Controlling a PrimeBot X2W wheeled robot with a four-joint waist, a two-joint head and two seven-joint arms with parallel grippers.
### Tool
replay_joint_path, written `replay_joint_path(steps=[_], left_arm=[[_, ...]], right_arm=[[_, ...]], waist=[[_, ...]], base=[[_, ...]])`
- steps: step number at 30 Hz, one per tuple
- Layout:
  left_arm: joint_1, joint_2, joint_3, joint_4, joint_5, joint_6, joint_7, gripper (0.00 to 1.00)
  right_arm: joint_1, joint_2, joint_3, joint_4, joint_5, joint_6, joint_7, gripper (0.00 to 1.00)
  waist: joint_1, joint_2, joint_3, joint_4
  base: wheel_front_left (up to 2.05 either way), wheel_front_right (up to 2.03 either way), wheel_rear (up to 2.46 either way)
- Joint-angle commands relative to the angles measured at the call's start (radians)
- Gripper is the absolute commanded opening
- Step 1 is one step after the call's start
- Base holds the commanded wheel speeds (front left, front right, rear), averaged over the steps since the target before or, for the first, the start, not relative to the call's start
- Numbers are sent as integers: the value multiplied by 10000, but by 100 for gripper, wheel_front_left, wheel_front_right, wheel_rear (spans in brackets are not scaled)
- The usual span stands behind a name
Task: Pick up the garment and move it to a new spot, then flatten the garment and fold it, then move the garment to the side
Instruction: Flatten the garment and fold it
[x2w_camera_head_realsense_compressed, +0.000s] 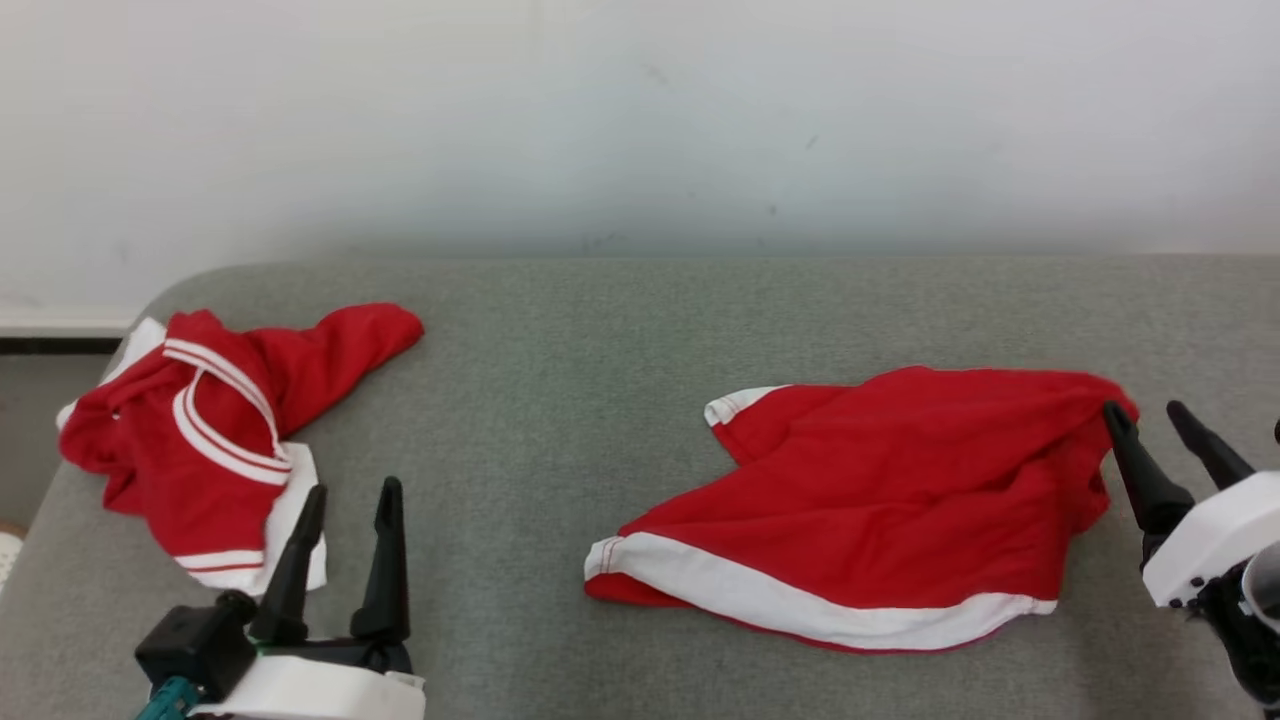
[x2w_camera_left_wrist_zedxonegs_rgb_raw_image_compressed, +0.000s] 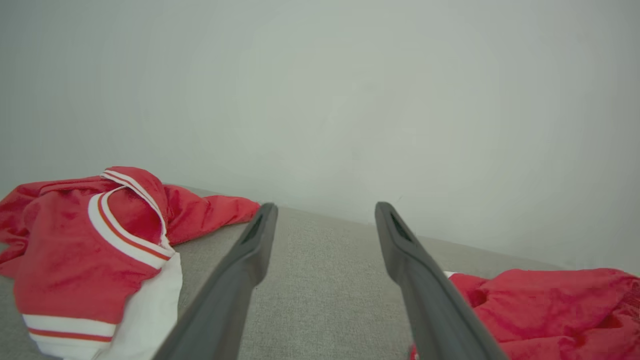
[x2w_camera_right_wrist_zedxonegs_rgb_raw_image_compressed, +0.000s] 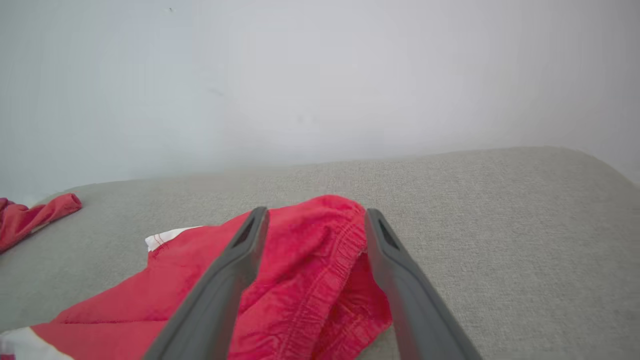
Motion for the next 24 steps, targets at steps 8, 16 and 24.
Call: replay_joint_path(steps=[8, 16, 24], left_arm=[[318, 33, 447, 38, 162, 5, -4, 100], [505, 32, 484, -68, -63, -6, -4, 100], [870, 32, 656, -369, -152, 81, -4, 100]], right_arm=[[1702, 148, -618, -715, -224, -22, 575, 100], [3072, 621, -1367, -1968, -1407, -22, -945, 100], [4346, 1464, -1762, -2803, -3123, -22, -3504, 100]], waist=[[1, 0, -431, -830], [1, 0, -467, -799], [1, 0, -512, -803]], base=[[0, 0, 0], [0, 0, 0], [0, 0, 0]])
